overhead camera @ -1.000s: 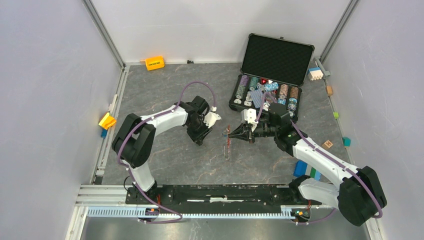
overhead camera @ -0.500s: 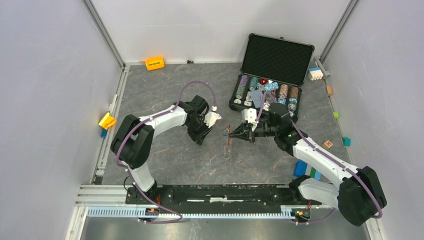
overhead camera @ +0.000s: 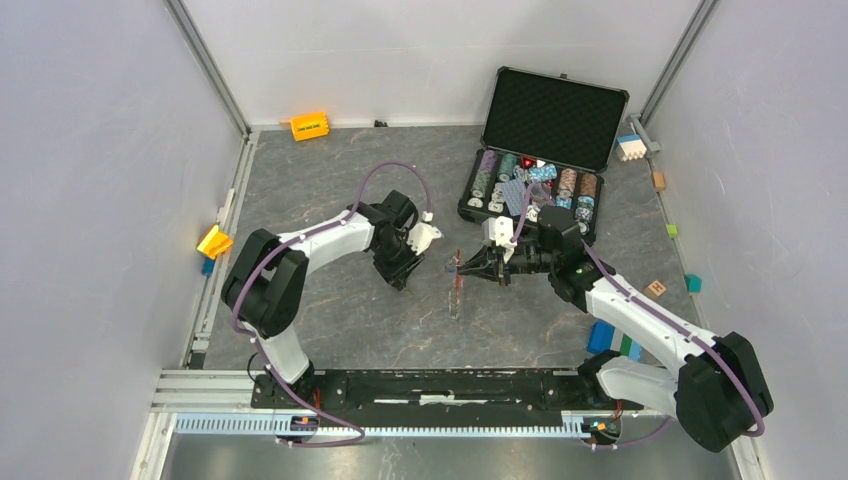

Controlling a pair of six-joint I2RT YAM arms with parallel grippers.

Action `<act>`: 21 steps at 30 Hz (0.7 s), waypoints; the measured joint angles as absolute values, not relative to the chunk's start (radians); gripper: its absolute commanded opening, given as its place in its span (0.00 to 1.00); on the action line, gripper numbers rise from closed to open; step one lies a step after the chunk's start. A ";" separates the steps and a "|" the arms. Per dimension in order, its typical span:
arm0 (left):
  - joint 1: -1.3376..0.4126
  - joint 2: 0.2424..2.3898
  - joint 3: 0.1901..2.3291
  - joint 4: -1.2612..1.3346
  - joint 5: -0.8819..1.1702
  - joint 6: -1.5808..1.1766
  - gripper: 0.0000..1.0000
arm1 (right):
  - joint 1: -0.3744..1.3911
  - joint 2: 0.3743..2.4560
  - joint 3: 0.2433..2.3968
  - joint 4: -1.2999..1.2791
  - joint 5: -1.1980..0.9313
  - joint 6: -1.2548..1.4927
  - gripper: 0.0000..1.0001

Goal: Put the keys on the keyring

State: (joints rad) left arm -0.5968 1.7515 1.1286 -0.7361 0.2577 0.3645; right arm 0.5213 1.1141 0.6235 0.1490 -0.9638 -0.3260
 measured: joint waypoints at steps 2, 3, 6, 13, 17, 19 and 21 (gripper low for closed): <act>-0.597 1.752 1.129 -0.734 0.251 0.364 0.40 | 0.521 1.114 0.624 0.149 -0.964 -0.326 0.00; -0.597 1.752 1.128 -0.733 0.248 0.364 0.43 | 0.521 1.114 0.624 0.149 -0.964 -0.326 0.00; -0.597 1.751 1.124 -0.723 0.242 0.363 0.48 | 0.521 1.114 0.624 0.149 -0.964 -0.326 0.00; -0.634 1.739 1.096 -0.687 0.192 0.335 0.52 | 0.521 1.126 0.624 0.149 -0.963 -0.326 0.00; -0.662 1.739 1.094 -0.664 0.162 0.322 0.52 | 0.519 1.127 0.624 0.149 -0.960 -0.326 0.00; -0.670 1.740 1.094 -0.654 0.152 0.319 0.52 | 0.518 1.127 0.624 0.149 -0.960 -0.326 0.00; -0.672 1.742 1.094 -0.649 0.137 0.316 0.51 | 0.516 1.127 0.624 0.149 -0.960 -0.326 0.00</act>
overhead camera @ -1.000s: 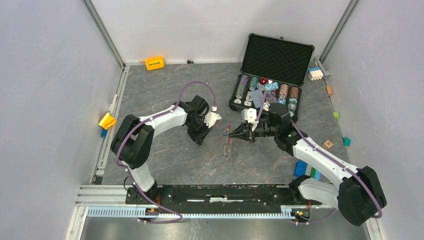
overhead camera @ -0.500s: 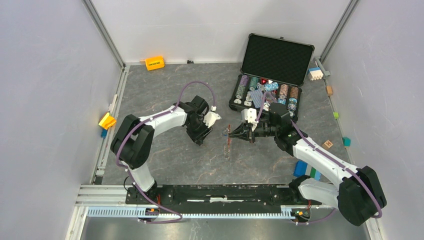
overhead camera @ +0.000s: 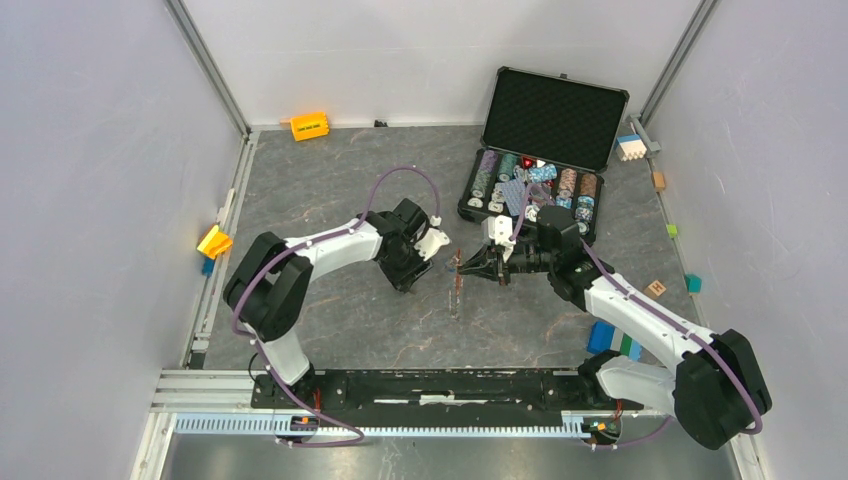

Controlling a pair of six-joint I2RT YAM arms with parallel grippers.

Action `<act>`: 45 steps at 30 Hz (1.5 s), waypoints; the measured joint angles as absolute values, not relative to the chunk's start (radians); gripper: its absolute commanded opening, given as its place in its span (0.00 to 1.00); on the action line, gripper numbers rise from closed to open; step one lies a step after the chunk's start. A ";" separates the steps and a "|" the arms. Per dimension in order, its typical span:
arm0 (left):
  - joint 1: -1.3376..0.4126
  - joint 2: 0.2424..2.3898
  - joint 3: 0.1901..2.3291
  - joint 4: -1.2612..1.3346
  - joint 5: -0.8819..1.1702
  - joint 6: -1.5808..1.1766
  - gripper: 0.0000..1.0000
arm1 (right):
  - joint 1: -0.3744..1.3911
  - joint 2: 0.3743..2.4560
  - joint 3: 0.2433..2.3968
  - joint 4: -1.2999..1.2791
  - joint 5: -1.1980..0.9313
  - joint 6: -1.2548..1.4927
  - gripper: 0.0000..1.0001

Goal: Put the keys on the keyring

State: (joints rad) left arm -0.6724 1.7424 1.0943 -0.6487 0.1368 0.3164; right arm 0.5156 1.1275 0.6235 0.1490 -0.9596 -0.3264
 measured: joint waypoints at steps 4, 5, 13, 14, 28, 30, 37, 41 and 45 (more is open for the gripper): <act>-0.675 1.750 1.094 -0.647 0.120 0.313 0.48 | 0.515 1.127 0.624 0.149 -0.960 -0.326 0.00; -0.675 1.752 1.094 -0.647 0.115 0.313 0.47 | 0.515 1.127 0.624 0.149 -0.960 -0.326 0.00; -0.675 1.761 1.094 -0.648 0.106 0.311 0.37 | 0.515 1.128 0.624 0.149 -0.960 -0.326 0.00; -0.676 1.761 1.094 -0.648 0.106 0.311 0.36 | 0.515 1.128 0.624 0.149 -0.960 -0.326 0.00; -0.676 1.761 1.094 -0.648 0.106 0.311 0.30 | 0.515 1.128 0.624 0.149 -0.960 -0.326 0.00; -0.676 1.761 1.094 -0.648 0.106 0.311 0.29 | 0.515 1.128 0.624 0.149 -0.960 -0.326 0.00; -0.676 1.761 1.092 -0.648 0.106 0.311 0.30 | 0.515 1.128 0.624 0.149 -0.960 -0.326 0.00; -0.676 1.761 1.092 -0.648 0.106 0.311 0.29 | 0.515 1.128 0.624 0.149 -0.960 -0.326 0.00; -0.676 1.760 1.090 -0.648 0.106 0.312 0.26 | 0.515 1.128 0.624 0.149 -0.960 -0.326 0.00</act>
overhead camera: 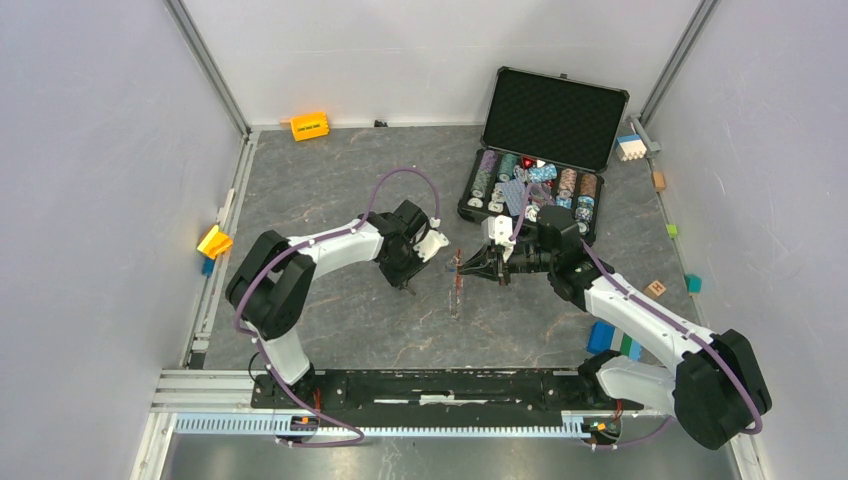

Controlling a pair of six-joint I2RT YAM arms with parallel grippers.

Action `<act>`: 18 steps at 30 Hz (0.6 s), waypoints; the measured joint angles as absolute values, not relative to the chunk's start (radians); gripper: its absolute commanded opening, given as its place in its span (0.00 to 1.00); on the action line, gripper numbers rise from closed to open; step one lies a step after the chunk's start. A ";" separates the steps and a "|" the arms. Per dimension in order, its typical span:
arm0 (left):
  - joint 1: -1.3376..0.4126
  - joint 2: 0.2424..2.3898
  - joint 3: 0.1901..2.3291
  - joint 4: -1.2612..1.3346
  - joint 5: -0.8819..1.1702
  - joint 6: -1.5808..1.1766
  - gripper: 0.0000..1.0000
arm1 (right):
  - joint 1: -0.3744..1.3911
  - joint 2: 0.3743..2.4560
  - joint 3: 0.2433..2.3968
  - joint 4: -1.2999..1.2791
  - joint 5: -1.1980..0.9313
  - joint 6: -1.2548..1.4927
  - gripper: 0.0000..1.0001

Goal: Put the keys on the keyring

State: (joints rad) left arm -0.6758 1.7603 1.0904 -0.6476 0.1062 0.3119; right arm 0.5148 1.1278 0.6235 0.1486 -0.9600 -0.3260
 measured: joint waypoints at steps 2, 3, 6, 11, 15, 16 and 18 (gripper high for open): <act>-0.676 1.758 1.089 -0.648 0.106 0.312 0.25 | 0.514 1.128 0.624 0.149 -0.960 -0.326 0.00; -0.676 1.757 1.089 -0.648 0.106 0.312 0.25 | 0.514 1.128 0.624 0.149 -0.960 -0.326 0.00; -0.676 1.753 1.089 -0.648 0.106 0.313 0.26 | 0.514 1.128 0.624 0.149 -0.960 -0.326 0.00; -0.676 1.749 1.088 -0.648 0.106 0.315 0.28 | 0.514 1.128 0.624 0.149 -0.960 -0.326 0.00; -0.676 1.746 1.085 -0.648 0.105 0.318 0.27 | 0.514 1.128 0.624 0.149 -0.960 -0.326 0.00; -0.676 1.746 1.085 -0.648 0.105 0.319 0.26 | 0.514 1.128 0.624 0.149 -0.960 -0.326 0.00; -0.676 1.745 1.085 -0.648 0.104 0.319 0.26 | 0.514 1.128 0.624 0.149 -0.960 -0.326 0.00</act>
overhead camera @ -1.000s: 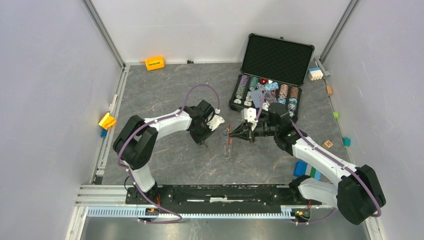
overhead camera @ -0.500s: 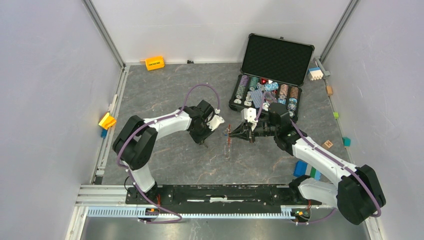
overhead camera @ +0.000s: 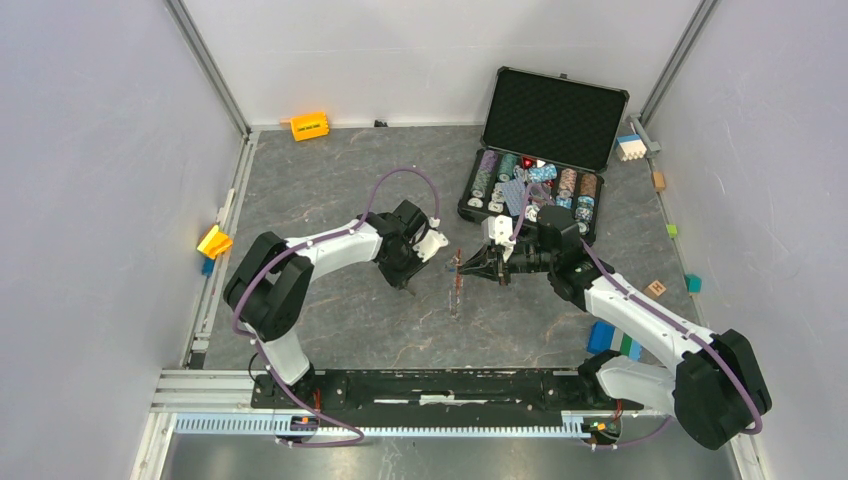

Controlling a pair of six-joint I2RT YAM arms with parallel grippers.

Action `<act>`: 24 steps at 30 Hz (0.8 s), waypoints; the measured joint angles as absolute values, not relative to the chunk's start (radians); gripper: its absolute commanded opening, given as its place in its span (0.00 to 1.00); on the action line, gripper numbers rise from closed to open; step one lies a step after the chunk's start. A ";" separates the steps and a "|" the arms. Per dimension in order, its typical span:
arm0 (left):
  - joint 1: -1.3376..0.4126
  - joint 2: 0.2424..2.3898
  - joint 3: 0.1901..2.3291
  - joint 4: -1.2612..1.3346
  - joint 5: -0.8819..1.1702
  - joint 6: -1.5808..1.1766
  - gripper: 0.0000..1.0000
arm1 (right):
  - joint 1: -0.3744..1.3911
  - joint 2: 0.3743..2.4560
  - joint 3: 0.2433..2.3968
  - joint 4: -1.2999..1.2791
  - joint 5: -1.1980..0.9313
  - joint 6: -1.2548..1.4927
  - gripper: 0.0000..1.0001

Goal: Put the keys on the keyring

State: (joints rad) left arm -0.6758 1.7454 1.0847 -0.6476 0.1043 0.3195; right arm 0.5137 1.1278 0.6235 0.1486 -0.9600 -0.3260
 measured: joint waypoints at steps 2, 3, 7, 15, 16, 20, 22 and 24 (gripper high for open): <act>-0.676 1.745 1.084 -0.648 0.102 0.320 0.25 | 0.514 1.128 0.624 0.149 -0.960 -0.326 0.00; -0.676 1.745 1.084 -0.647 0.101 0.321 0.25 | 0.514 1.128 0.624 0.149 -0.960 -0.326 0.00; -0.676 1.745 1.082 -0.647 0.088 0.325 0.22 | 0.512 1.128 0.624 0.149 -0.960 -0.326 0.00; -0.676 1.745 1.081 -0.641 0.080 0.329 0.19 | 0.509 1.128 0.624 0.149 -0.960 -0.326 0.00; -0.676 1.745 1.081 -0.639 0.080 0.330 0.19 | 0.509 1.128 0.624 0.149 -0.960 -0.326 0.00; -0.676 1.745 1.081 -0.636 0.080 0.330 0.21 | 0.509 1.128 0.624 0.149 -0.960 -0.326 0.00; -0.676 1.745 1.079 -0.633 0.079 0.331 0.24 | 0.508 1.128 0.624 0.149 -0.960 -0.326 0.00; -0.676 1.745 1.078 -0.632 0.078 0.331 0.26 | 0.508 1.128 0.624 0.149 -0.960 -0.326 0.00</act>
State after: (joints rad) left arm -0.6758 1.7454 1.0782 -0.6315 0.0784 0.3313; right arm 0.5083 1.1278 0.6235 0.1486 -0.9600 -0.3256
